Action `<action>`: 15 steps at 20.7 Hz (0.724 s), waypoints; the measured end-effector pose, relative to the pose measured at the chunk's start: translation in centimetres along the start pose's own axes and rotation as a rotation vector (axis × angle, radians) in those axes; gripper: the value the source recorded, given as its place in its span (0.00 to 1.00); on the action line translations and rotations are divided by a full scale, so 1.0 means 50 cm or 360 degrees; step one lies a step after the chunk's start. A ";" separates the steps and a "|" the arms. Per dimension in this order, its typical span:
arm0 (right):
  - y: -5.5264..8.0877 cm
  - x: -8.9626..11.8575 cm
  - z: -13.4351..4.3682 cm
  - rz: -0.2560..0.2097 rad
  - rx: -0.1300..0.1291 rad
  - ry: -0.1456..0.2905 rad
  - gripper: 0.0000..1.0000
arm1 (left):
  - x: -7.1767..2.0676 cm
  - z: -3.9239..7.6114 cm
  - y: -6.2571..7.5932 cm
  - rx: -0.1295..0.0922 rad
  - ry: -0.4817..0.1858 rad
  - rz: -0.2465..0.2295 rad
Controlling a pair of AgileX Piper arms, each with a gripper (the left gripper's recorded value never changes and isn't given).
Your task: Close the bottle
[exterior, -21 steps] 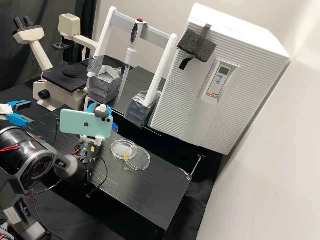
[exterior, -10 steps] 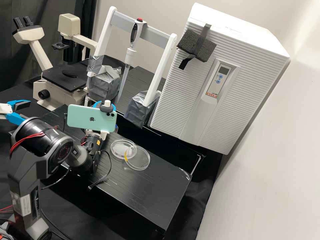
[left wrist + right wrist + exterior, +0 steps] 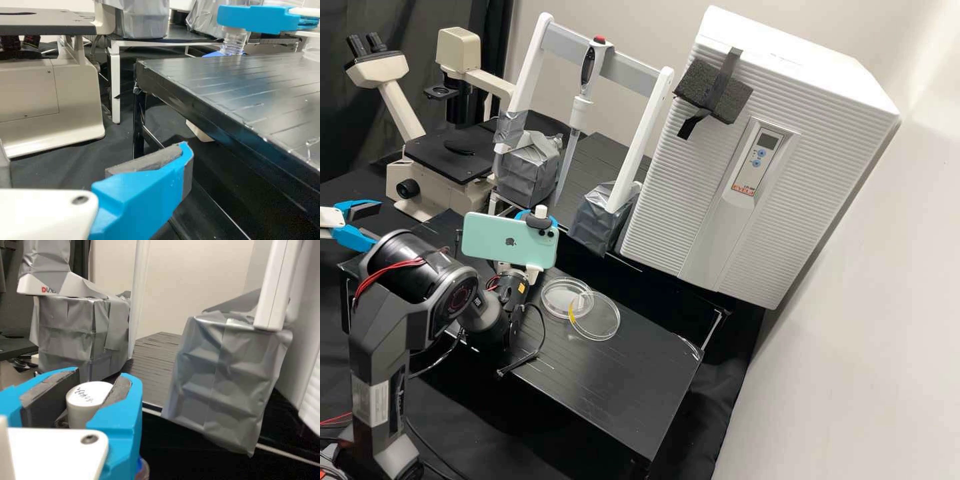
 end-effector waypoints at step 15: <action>-0.002 0.002 0.004 -0.0001 0.0005 -0.0010 0.00 | 0.000 0.000 0.000 0.0000 0.0000 0.0000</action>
